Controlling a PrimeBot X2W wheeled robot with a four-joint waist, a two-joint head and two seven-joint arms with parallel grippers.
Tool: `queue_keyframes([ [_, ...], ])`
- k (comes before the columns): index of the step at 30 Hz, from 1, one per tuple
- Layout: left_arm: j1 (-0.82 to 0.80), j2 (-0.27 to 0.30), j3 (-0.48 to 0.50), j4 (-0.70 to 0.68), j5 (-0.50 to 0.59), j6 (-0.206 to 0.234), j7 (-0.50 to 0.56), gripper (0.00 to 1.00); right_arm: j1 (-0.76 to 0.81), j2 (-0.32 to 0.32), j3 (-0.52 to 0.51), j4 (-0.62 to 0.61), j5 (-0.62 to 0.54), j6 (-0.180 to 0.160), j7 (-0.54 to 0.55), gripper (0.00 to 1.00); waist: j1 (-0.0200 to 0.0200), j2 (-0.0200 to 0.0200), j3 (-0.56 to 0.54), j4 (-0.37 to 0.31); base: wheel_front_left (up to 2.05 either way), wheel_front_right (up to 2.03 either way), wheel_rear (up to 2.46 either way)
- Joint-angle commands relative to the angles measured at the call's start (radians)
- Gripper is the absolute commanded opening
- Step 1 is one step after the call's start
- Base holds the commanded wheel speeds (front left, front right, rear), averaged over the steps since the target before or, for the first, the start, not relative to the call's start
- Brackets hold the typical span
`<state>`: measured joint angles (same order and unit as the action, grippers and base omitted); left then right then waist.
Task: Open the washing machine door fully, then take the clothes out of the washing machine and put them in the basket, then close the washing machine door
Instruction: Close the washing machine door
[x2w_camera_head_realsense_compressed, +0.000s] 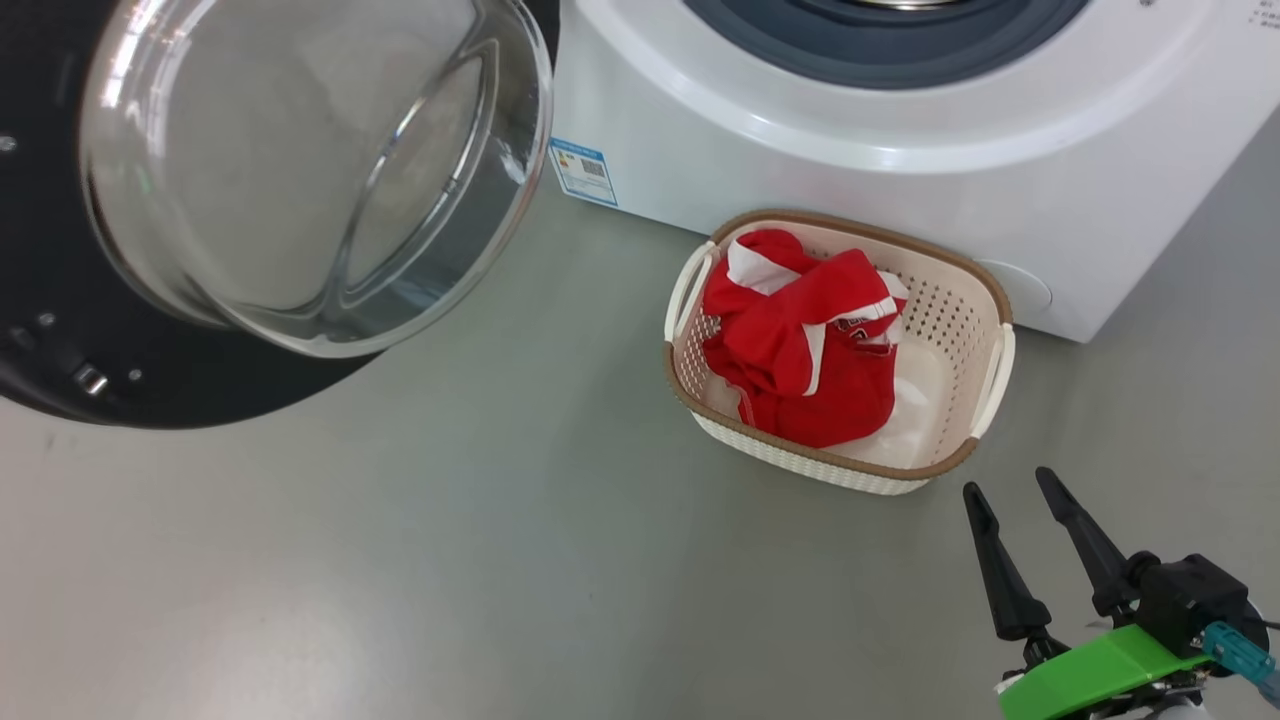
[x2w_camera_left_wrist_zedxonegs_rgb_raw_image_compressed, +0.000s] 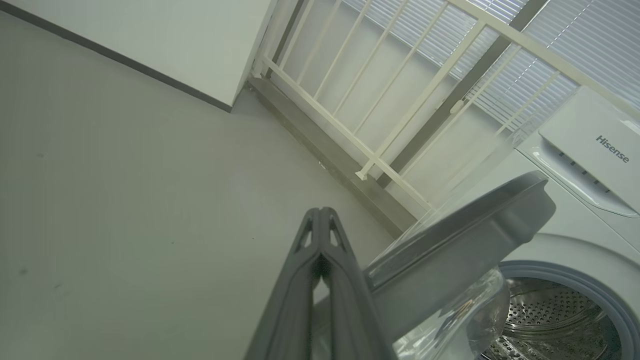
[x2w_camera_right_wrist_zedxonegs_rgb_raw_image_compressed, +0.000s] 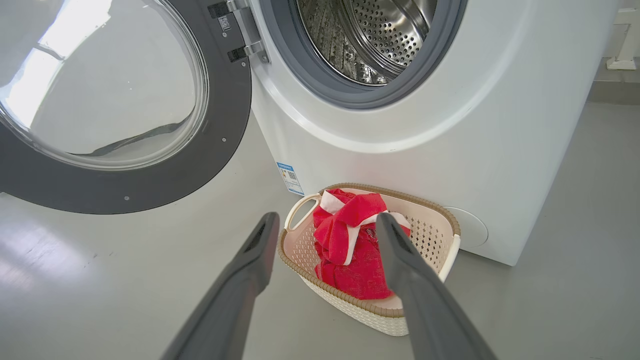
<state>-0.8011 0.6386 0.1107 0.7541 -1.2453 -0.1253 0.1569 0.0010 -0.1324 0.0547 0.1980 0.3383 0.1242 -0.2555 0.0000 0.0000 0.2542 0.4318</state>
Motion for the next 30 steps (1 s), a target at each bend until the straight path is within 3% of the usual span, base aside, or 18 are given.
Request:
queue_keyframes([
  [1, -0.028, 0.089, 0.016, -0.009, -0.031, -0.005, 0.044, 0.00, -0.035, -0.016, 0.029, -0.025, -0.014, 0.007, -0.006, 1.00, 0.0000, 0.0000, 0.022, -0.017, 0.00, 0.00, 0.00],
  [6, -0.007, 0.107, -0.025, -0.003, -0.070, -0.005, 0.121, 0.00, -0.042, -0.021, 0.032, -0.027, -0.015, 0.007, -0.006, 1.00, 0.0000, 0.0000, 0.036, -0.026, 0.00, 0.00, 0.00],
  [14, 0.012, 0.120, -0.056, -0.013, -0.103, -0.005, 0.154, 0.00, -0.050, -0.021, 0.033, -0.027, -0.018, 0.007, -0.006, 1.00, 0.0000, 0.0000, 0.047, -0.034, 0.00, 0.00, 0.00],
  [30, 0.114, 0.140, -0.154, -0.210, -0.187, -0.005, 0.231, 0.00, -0.043, 0.002, 0.022, -0.017, -0.015, 0.007, -0.006, 1.00, 0.0000, 0.0000, -0.008, -0.047, 0.00, 0.00, 0.00],
])
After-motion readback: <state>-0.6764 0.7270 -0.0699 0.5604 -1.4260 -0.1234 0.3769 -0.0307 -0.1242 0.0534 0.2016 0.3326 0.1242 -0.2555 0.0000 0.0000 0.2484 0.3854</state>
